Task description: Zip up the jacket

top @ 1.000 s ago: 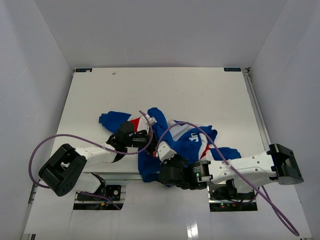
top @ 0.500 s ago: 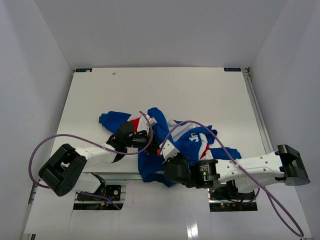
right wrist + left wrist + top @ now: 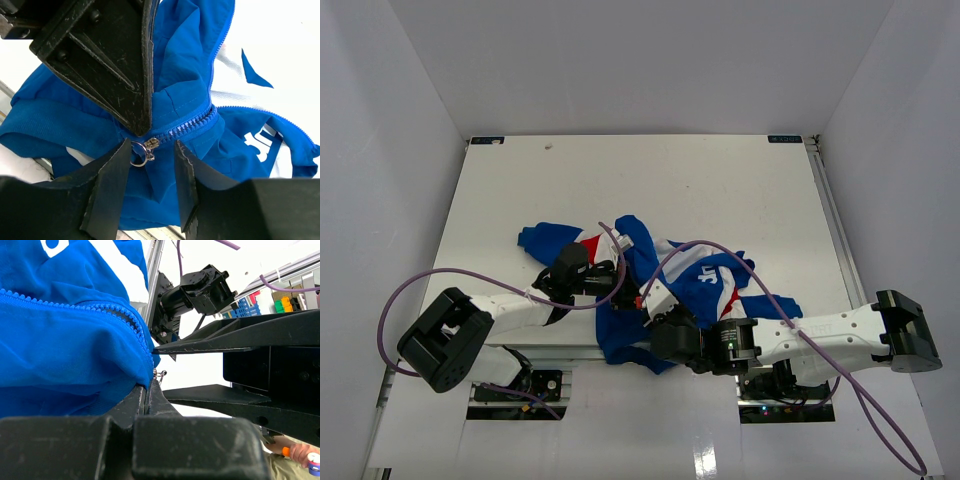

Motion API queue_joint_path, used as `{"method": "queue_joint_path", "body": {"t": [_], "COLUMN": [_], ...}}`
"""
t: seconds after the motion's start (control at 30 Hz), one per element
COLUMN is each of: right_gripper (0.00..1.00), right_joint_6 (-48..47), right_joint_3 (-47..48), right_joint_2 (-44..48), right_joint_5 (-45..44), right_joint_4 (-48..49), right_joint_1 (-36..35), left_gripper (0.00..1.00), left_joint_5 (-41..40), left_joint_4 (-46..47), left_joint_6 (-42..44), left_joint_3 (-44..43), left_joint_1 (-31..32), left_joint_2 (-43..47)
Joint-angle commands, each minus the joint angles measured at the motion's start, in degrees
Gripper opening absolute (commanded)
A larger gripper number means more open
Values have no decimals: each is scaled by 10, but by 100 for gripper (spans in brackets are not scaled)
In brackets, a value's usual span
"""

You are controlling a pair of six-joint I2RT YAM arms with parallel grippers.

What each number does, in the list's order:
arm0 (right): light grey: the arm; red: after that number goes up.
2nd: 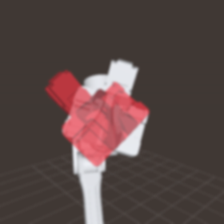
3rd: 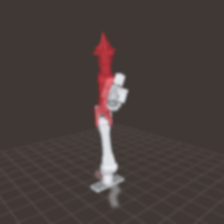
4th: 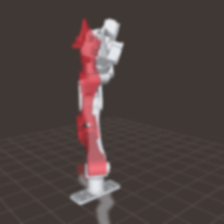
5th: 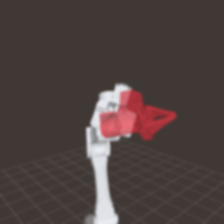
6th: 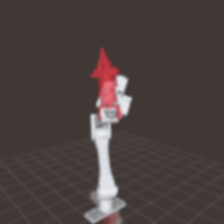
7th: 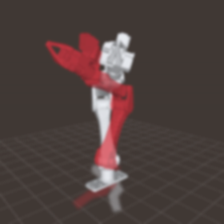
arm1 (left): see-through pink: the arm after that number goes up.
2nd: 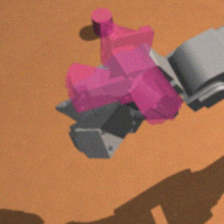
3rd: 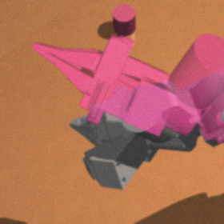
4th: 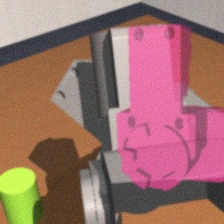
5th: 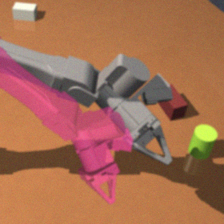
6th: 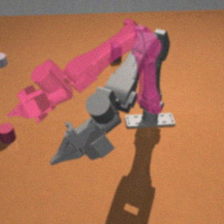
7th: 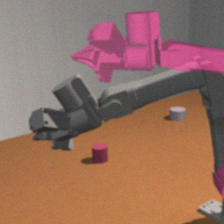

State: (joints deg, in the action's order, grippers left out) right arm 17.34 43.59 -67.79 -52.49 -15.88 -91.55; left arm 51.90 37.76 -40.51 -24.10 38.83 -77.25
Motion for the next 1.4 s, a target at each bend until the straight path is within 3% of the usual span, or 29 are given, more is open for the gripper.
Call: {"method": "queue_joint_path", "body": {"t": [0.0, 0.1, 0.3, 0.37, 0.47, 1.0, 1.37], "right_gripper": [42, 35, 33, 27, 8, 8, 8], "right_joint_6": [4, 7, 15, 17, 20, 11, -24], "right_joint_3": [2, 2, -1, -3, -4, -4, -10], "right_joint_2": [-4, -8, -4, -3, -2, 36, 59], "right_joint_5": [-13, -20, -27, -28, -35, -85, -60], "right_joint_4": [26, 26, 22, 22, 22, 46, 121], "right_joint_1": [1, 1, 1, 1, 2, 53, 117], "left_gripper": [0, 0, 0, 0, 0, 0, 0], "left_joint_5": [11, 10, 10, 10, 10, 8, 8], "left_joint_4": [9, 9, 9, 10, 10, 13, 18], "left_joint_6": [7, 6, 6, 6, 6, 15, 19], "left_joint_3": [1, 2, 1, 1, 1, 7, 10], "left_joint_1": [1, 1, 1, 0, 1, 1, 5], "left_joint_2": [13, 14, 13, 13, 13, 20, 26]}}
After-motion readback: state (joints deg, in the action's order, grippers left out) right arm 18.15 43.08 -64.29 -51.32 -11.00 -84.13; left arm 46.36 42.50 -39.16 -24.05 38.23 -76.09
